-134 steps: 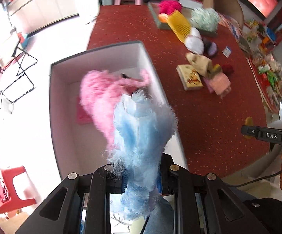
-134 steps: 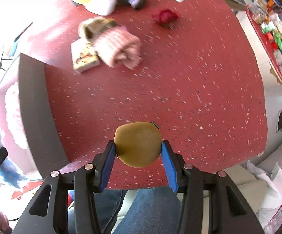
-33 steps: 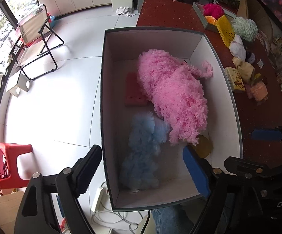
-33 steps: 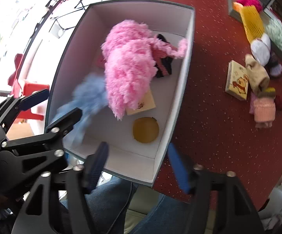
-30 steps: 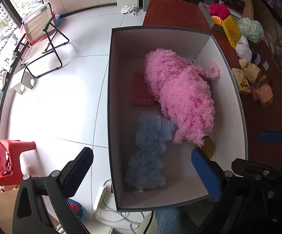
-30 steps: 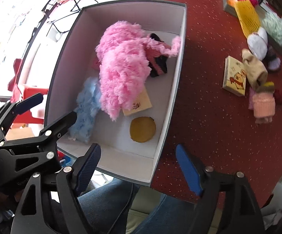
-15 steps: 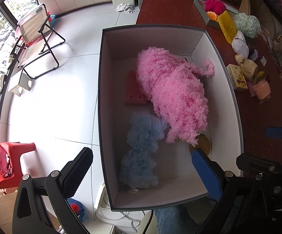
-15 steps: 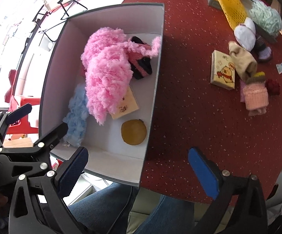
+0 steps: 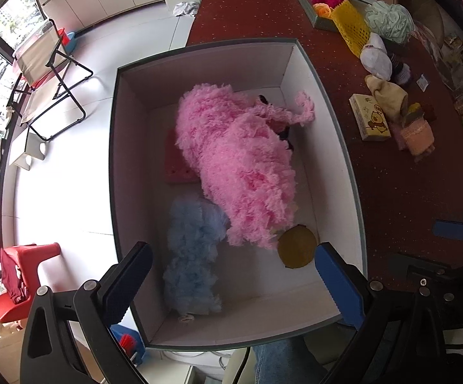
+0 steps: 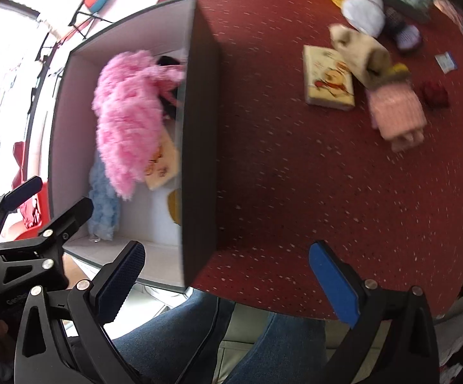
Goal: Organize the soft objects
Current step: 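Move both tools back to the tissue pack and pink knit sock, then grasp the cartoon tissue pack with the left tool while the right tool grasps the pink knit sock, then carry the tissue pack and pink knit sock over the white box with both tools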
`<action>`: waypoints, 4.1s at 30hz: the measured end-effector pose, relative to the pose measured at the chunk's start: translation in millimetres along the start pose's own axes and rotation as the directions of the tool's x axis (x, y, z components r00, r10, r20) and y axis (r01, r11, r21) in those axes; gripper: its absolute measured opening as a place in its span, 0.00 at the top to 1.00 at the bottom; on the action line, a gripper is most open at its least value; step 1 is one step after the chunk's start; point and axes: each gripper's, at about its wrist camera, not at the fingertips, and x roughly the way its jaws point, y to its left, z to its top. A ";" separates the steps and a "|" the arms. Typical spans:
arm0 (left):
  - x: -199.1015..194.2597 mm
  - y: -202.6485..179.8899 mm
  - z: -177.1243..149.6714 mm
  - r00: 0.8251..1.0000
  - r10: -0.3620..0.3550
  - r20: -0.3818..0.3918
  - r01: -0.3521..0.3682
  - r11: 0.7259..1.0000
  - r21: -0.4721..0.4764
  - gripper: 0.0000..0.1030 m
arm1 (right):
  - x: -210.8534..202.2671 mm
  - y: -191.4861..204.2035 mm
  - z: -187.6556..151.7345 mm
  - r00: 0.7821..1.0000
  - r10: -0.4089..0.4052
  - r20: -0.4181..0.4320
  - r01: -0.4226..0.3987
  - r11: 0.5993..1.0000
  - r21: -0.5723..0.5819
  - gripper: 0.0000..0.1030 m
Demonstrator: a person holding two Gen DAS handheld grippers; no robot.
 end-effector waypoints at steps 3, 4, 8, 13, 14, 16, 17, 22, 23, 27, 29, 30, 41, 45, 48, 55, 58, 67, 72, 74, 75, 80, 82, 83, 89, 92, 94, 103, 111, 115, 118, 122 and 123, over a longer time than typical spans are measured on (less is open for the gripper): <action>-0.1 -17.6 6.4 1.000 0.002 -0.011 -0.002 1.000 0.022 0.01 | 1.6 -23.5 -2.2 1.000 0.014 -0.012 -0.013 0.999 0.047 0.00; -0.3 -24.3 9.0 1.000 0.003 -0.015 -0.002 1.000 0.032 0.01 | 2.9 -33.7 -3.8 1.000 0.019 -0.017 -0.018 0.998 0.067 0.00; -1.0 -58.2 21.8 1.000 0.005 -0.025 -0.004 0.998 0.067 0.01 | 2.4 -67.6 -5.9 0.999 0.026 -0.027 -0.023 0.992 0.128 0.00; -1.8 -102.0 39.6 0.999 0.007 -0.032 -0.004 0.995 0.095 0.01 | -1.9 -113.3 -2.5 1.000 -0.004 -0.016 0.007 0.984 0.176 0.00; -2.2 -109.2 43.2 0.999 0.006 -0.032 -0.003 0.995 0.101 0.01 | -2.8 -120.5 -0.2 1.000 -0.011 -0.012 0.013 0.983 0.181 0.00; -2.8 -127.1 51.4 1.000 0.011 -0.029 -0.008 0.994 0.110 0.01 | -5.3 -136.4 10.2 1.000 -0.026 -0.002 0.026 0.982 0.189 0.00; -1.8 -134.8 55.5 0.999 0.017 -0.029 -0.013 0.994 0.113 0.01 | -6.4 -141.3 16.5 1.000 -0.031 0.003 0.030 0.981 0.192 0.00; 6.9 -157.6 70.8 0.997 0.064 -0.042 -0.059 0.993 0.104 0.01 | -4.6 -161.7 56.4 0.998 -0.051 0.034 0.044 0.982 0.185 0.00; 8.0 -159.6 73.0 0.996 0.072 -0.045 -0.067 0.993 0.098 0.01 | -3.5 -162.4 64.3 0.998 -0.055 0.040 0.047 0.983 0.179 0.00; 12.6 -161.6 79.5 0.994 0.087 -0.063 -0.083 0.994 0.065 0.01 | 5.4 -157.5 98.5 0.996 -0.066 0.055 0.056 0.987 0.152 0.00; 17.6 -163.4 83.9 0.993 0.090 -0.079 -0.086 0.995 0.051 0.01 | 11.6 -155.7 109.2 0.996 -0.066 0.058 0.057 0.988 0.144 0.00; 20.5 -165.7 86.4 0.992 0.092 -0.084 -0.088 0.995 0.047 0.01 | 15.4 -154.7 115.5 0.996 -0.065 0.060 0.056 0.989 0.139 0.00; 71.0 -212.1 124.3 0.988 0.114 -0.108 -0.106 0.992 0.072 0.01 | 15.2 -205.3 113.9 0.998 -0.031 0.062 0.014 0.967 0.255 0.36; 102.2 -219.8 141.5 0.983 0.137 -0.125 -0.131 0.990 0.061 0.01 | 9.1 -236.1 101.1 0.999 -0.016 0.052 -0.001 0.948 0.317 0.36; 117.7 -225.6 153.3 0.984 0.135 -0.118 -0.129 0.990 0.056 0.01 | 6.2 -254.3 88.7 0.999 -0.010 0.052 -0.009 0.937 0.350 0.36; 155.9 -230.4 164.1 0.980 0.125 -0.153 -0.122 0.992 0.030 0.00 | 5.2 -270.2 71.9 0.998 0.028 0.059 -0.049 0.921 0.387 0.32; 159.6 -227.5 165.4 0.985 0.085 -0.148 -0.086 0.996 0.002 0.00 | 1.6 -276.4 59.0 0.996 0.039 0.084 -0.069 0.918 0.390 0.28; 173.1 -201.8 165.6 0.975 -0.015 -0.221 -0.007 0.995 -0.095 0.00 | -5.6 -285.4 36.9 0.993 -0.010 0.117 -0.033 0.932 0.362 0.23; 172.9 -224.3 178.0 0.981 0.051 -0.185 -0.052 0.999 -0.004 0.24 | -11.6 -264.3 44.4 0.992 -0.031 0.119 -0.012 0.939 0.344 0.36; 168.4 -230.4 177.3 0.985 0.026 -0.171 -0.025 1.000 0.005 0.43 | -11.2 -261.1 43.2 0.992 -0.031 0.118 -0.012 0.939 0.343 0.41; 166.1 -231.4 176.7 0.985 -0.015 -0.171 0.014 1.000 -0.008 0.47 | -4.5 -261.0 37.0 0.992 -0.019 0.125 -0.026 0.938 0.346 0.44; 154.7 -242.9 166.0 0.987 -0.001 -0.159 0.010 0.999 0.053 0.47 | -11.9 -264.2 20.9 0.990 0.017 0.139 -0.068 0.926 0.370 0.45; 148.1 -240.0 152.7 0.988 -0.015 -0.153 0.025 0.998 0.065 0.47 | -13.6 -262.4 10.8 0.990 0.017 0.139 -0.069 0.924 0.376 0.45; 144.5 -239.0 143.5 0.988 -0.025 -0.152 0.036 0.997 0.068 0.47 | -13.8 -261.8 6.6 0.990 0.019 0.139 -0.072 0.921 0.382 0.45; 128.9 -237.8 94.0 0.982 -0.076 -0.171 0.098 0.987 0.125 0.47 | 0.3 -250.1 -24.5 0.993 0.036 0.109 -0.079 0.904 0.421 0.45; 123.5 -239.2 69.1 0.980 -0.080 -0.184 0.113 0.978 0.175 0.47 | 6.4 -239.3 -37.4 0.995 0.031 0.091 -0.068 0.897 0.438 0.45; 118.8 -241.2 50.4 0.979 -0.077 -0.191 0.117 0.971 0.207 0.47 | 10.2 -229.6 -47.0 0.996 0.021 0.082 -0.055 0.893 0.446 0.45; 89.7 -235.4 -12.4 0.972 -0.123 -0.200 0.181 0.935 0.306 0.47 | 24.0 -185.3 -72.6 0.999 -0.017 0.028 0.002 0.894 0.448 0.45; 53.0 -217.0 -29.0 0.974 -0.145 -0.172 0.201 0.902 0.381 0.47 | 25.3 -155.3 -79.1 0.999 -0.025 0.022 0.012 0.889 0.458 0.45; 33.5 -201.1 -24.6 0.976 -0.155 -0.151 0.204 0.895 0.396 0.47 | 17.4 -139.5 -78.9 0.998 -0.046 0.041 0.022 0.893 0.449 0.45; 26.9 -192.8 -20.2 0.977 -0.166 -0.131 0.205 0.895 0.397 0.47 | 8.1 -135.6 -78.4 0.997 -0.057 0.055 0.026 0.893 0.448 0.45; 21.1 -188.4 -14.3 0.978 -0.182 -0.103 0.208 0.891 0.405 0.47 | 0.9 -128.3 -77.4 0.995 -0.070 0.072 0.030 0.890 0.455 0.44; 19.5 -187.1 -12.8 0.978 -0.186 -0.098 0.210 0.888 0.409 0.47 | -1.5 -127.7 -77.4 0.994 -0.073 0.076 0.030 0.889 0.457 0.44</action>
